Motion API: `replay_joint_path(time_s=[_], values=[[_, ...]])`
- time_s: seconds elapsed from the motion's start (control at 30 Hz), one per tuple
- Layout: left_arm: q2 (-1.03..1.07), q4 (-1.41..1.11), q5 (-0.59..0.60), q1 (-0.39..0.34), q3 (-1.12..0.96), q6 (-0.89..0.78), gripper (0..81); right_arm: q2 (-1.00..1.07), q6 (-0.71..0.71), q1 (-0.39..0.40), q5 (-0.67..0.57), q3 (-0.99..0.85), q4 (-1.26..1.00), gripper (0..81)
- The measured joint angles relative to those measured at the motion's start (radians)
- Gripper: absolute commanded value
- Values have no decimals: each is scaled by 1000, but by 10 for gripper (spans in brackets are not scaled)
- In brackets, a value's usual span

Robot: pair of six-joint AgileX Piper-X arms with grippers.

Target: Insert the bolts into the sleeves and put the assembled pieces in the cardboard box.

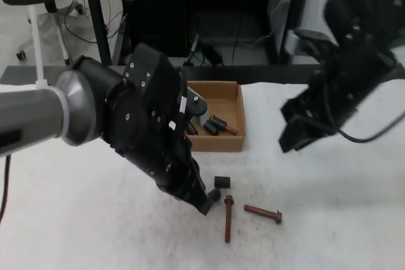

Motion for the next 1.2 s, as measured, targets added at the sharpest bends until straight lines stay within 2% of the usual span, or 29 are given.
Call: replay_joint_path(time_s=[0.13, 0.2, 0.3, 0.5, 0.67, 1.0, 1.2], values=[[0, -29, -17, 0, -2, 15, 337, -69, 0, -34, -9, 76, -28, 312], [6, -44, -21, 0, -6, 19, 383, -115, 0, -38, -55, 122, -40, 312], [32, -54, -29, -7, -28, 19, 384, -164, 0, -38, -100, 176, -68, 312], [147, -27, -65, -53, -114, 27, 384, -209, 0, -38, -107, 231, -87, 312], [264, 45, -157, -94, -196, 84, 384, -231, 0, -41, -109, 270, -87, 312], [321, 86, -293, -98, -241, 193, 384, -285, 0, -41, -154, 315, -97, 312], [321, 86, -306, -98, -241, 221, 384, -305, 0, -41, -155, 344, -102, 312]])
